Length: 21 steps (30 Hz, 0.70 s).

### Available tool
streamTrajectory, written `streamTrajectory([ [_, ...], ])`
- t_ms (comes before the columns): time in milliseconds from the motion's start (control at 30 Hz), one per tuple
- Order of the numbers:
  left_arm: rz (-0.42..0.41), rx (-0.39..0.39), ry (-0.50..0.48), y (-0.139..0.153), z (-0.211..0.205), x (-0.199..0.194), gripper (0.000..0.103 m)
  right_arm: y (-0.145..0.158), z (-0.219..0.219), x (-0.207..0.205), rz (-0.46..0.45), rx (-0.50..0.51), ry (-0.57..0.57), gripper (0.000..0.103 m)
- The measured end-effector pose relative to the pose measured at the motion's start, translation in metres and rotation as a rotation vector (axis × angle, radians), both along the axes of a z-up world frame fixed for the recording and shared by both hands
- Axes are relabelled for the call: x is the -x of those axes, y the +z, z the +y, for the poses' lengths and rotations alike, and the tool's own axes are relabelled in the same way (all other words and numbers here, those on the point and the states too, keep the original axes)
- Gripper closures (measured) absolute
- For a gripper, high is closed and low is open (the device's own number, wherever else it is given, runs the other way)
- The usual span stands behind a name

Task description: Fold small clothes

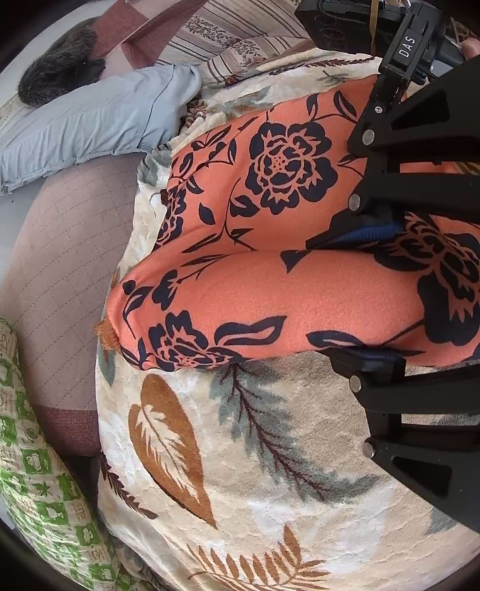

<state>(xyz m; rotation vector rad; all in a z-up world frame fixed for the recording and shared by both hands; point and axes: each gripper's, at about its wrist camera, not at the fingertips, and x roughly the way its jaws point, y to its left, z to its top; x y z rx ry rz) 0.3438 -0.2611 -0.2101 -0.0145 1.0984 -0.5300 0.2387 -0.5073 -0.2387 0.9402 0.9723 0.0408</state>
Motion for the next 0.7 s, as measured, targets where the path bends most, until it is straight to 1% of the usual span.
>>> streamTrajectory([
  [100, -0.011, -0.007, -0.001, 0.004, -0.002, 0.001, 0.065, 0.002, 0.001, 0.001, -0.008, 0.01, -0.002, 0.049],
  [200, -0.032, -0.029, -0.006, 0.009, -0.005, 0.005, 0.068, 0.007, 0.003, 0.003, -0.023, 0.034, -0.005, 0.052],
  [300, -0.037, -0.029, -0.004, 0.014, -0.005, 0.008, 0.069, 0.016, 0.008, 0.002, -0.043, 0.07, -0.004, 0.054],
  [400, -0.043, -0.033, -0.005, 0.022, -0.001, 0.013, 0.07, 0.025, 0.012, 0.007, -0.072, 0.085, 0.002, 0.056],
  [567, -0.054, -0.042, 0.005, 0.037, 0.021, 0.024, 0.071, 0.044, 0.034, 0.012, -0.131, 0.141, 0.035, 0.059],
  [700, -0.051, -0.035, 0.029, 0.049, 0.055, 0.035, 0.071, 0.063, 0.065, 0.016, -0.201, 0.17, 0.083, 0.062],
])
